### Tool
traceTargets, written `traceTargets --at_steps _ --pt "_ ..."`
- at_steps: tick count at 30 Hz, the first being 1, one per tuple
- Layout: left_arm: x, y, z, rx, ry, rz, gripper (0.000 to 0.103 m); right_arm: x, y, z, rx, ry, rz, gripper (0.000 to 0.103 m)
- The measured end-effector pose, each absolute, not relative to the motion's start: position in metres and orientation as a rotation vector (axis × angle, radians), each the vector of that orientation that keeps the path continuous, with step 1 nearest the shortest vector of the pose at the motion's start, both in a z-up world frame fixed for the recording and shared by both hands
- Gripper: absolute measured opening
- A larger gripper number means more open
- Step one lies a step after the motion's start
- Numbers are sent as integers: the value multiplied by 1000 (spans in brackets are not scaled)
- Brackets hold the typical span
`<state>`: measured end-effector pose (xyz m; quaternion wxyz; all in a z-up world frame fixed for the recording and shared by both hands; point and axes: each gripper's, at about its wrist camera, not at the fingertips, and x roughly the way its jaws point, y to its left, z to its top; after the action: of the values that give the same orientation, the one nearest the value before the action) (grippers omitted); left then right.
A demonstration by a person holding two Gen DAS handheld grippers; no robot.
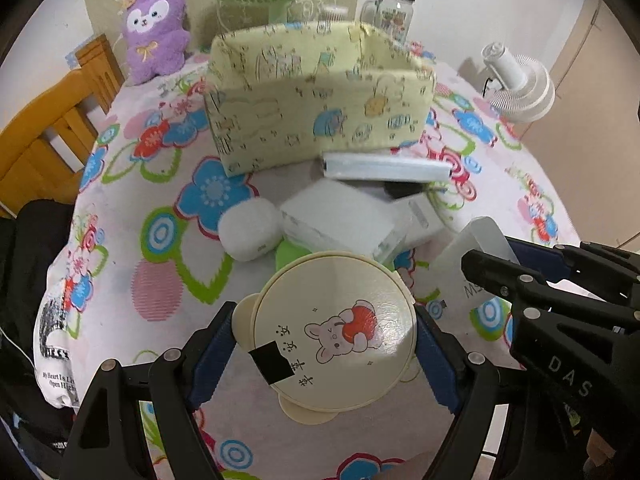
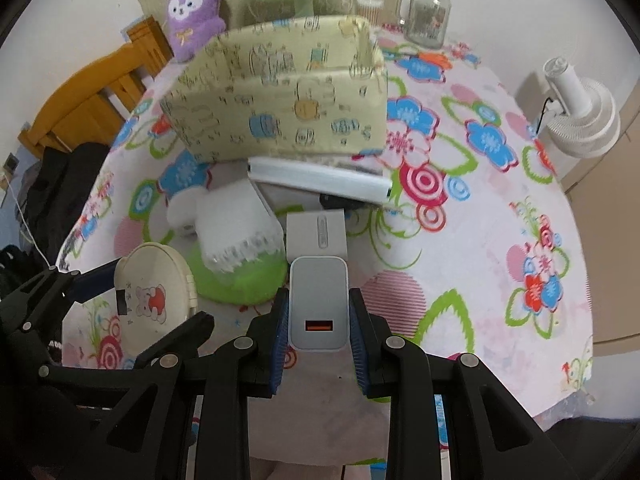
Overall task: Organize rigid objects
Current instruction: 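Carry coaster into fabric box with left tool while right tool carries charger above it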
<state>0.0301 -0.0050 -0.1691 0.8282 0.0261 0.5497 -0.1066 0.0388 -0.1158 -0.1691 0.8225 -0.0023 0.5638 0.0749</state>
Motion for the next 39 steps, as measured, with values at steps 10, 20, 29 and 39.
traceTargets --at_steps 10,20,29,39 --pt "31 2 -137 67 1111 -246 85 35 -113 -133 15 1125 139 30" --pt "37 22 -105 6 1065 -234 85 30 -113 -106 -7 1066 116 30" --pt "36 16 -88 32 1048 -258 85 29 -114 -88 8 1030 116 30" --pt "48 10 -74 37 1014 -217 85 42 -115 -75 -4 1023 146 30"
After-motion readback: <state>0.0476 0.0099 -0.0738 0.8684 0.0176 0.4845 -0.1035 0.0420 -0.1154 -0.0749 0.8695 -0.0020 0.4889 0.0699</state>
